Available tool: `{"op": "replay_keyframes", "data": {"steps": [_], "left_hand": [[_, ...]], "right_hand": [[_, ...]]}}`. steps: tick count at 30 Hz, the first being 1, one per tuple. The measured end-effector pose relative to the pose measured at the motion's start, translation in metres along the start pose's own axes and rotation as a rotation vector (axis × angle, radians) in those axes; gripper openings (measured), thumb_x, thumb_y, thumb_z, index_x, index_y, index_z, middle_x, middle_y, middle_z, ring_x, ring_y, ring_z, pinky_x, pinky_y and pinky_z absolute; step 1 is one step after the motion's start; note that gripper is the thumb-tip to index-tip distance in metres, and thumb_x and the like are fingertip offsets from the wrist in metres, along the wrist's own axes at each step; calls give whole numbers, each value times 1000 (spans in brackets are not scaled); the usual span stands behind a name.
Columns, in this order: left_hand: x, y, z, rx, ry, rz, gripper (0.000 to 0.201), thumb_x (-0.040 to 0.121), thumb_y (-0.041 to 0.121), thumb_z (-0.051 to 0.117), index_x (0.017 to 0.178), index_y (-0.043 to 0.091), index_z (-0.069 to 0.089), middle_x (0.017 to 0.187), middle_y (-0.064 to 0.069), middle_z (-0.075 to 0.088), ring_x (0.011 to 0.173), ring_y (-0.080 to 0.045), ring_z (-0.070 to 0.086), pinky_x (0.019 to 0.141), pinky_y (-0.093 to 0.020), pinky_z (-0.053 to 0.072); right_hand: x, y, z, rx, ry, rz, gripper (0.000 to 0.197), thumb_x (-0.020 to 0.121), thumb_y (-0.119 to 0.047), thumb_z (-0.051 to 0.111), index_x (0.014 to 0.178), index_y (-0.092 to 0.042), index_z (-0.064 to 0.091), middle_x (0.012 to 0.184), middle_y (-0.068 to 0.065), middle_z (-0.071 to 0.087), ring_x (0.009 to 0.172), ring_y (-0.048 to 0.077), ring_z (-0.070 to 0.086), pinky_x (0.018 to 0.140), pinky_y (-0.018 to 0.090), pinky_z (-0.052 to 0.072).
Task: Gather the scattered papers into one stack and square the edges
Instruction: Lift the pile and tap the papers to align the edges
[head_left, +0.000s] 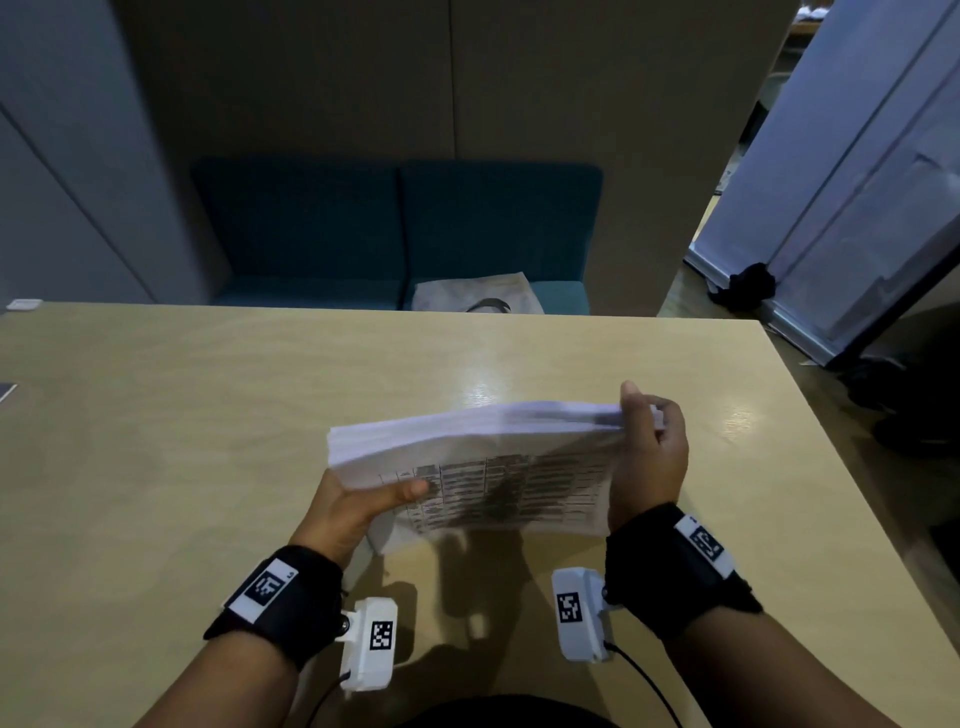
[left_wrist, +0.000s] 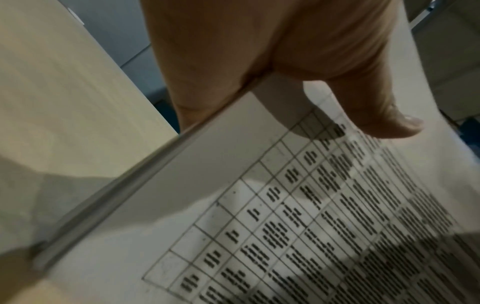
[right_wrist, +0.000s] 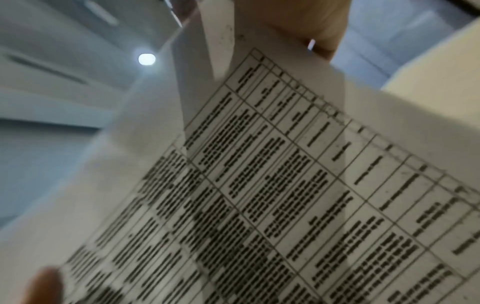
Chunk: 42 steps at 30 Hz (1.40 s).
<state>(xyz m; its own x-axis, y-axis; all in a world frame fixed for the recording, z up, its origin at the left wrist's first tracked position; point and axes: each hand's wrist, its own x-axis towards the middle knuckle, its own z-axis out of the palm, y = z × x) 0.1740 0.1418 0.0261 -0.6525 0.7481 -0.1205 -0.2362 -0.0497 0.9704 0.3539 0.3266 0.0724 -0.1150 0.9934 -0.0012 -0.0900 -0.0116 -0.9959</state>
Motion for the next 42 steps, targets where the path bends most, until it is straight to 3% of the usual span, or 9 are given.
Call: {"op": "replay_keyframes", "data": {"steps": [8, 12, 15, 19, 24, 28, 31, 36, 42], "left_hand": [[1, -6, -1, -22, 39, 5, 83, 40, 28, 97, 115, 8, 67, 106, -14, 76, 99, -28, 72, 75, -30, 59], [3, -5, 1, -33, 53, 34, 92, 31, 35, 100, 113, 6, 67, 104, -13, 76, 96, -25, 73, 74, -30, 59], [1, -1, 2, -44, 52, 46, 88, 34, 28, 99, 114, 10, 67, 106, -12, 76, 97, -23, 73, 75, -29, 59], [-1, -7, 2, -23, 26, 10, 83, 36, 25, 98, 112, 9, 69, 104, -12, 76, 95, -24, 74, 74, -31, 60], [-1, -16, -1, 47, 135, -4, 50, 63, -1, 84, 107, 16, 68, 100, -9, 77, 92, -23, 73, 68, -26, 59], [3, -7, 4, 42, 145, 30, 42, 67, -3, 79, 104, 13, 70, 97, -8, 78, 90, -23, 74, 70, -27, 60], [9, 9, 5, 43, 127, 110, 42, 62, -2, 83, 102, 9, 72, 96, -8, 78, 85, -19, 75, 71, -26, 59], [16, 8, -5, 20, 108, 87, 71, 37, 29, 98, 101, 8, 74, 98, -12, 77, 90, -22, 74, 71, -26, 57], [14, 14, 3, 2, 150, 169, 45, 52, 11, 93, 93, 15, 74, 88, 0, 79, 81, -11, 74, 67, -20, 56]], "right_hand": [[0, 9, -4, 52, -110, -65, 37, 94, -28, 58, 60, -20, 47, 50, -12, 48, 51, 5, 47, 55, 20, 40], [3, 15, -6, 44, -92, 14, 54, 76, -65, 63, 63, -16, 47, 57, -6, 48, 60, 13, 49, 63, 28, 40], [2, 15, -7, 3, -155, -83, 52, 81, -57, 61, 59, -12, 45, 52, -10, 49, 55, 7, 50, 58, 20, 41], [4, 22, -14, 59, -149, 51, 56, 71, -64, 62, 73, -8, 60, 68, -5, 63, 72, 14, 61, 68, 29, 48], [2, 30, -31, -89, -423, 41, 21, 72, -20, 81, 88, -21, 68, 80, -13, 74, 80, 6, 70, 69, 20, 57], [2, 41, -31, -131, -435, 191, 34, 77, 8, 71, 85, -25, 69, 76, -14, 73, 70, -2, 69, 62, 20, 56], [6, 37, -30, -101, -401, 127, 30, 80, 11, 66, 82, -19, 68, 72, -12, 73, 67, -2, 69, 60, 16, 54], [10, 26, -35, -91, -456, 117, 33, 69, 10, 77, 84, -18, 70, 71, -15, 73, 68, -2, 68, 62, 15, 56], [4, 20, -26, -16, -423, 33, 26, 73, 11, 73, 83, -13, 71, 70, -12, 73, 68, 2, 68, 65, 17, 56]]}}
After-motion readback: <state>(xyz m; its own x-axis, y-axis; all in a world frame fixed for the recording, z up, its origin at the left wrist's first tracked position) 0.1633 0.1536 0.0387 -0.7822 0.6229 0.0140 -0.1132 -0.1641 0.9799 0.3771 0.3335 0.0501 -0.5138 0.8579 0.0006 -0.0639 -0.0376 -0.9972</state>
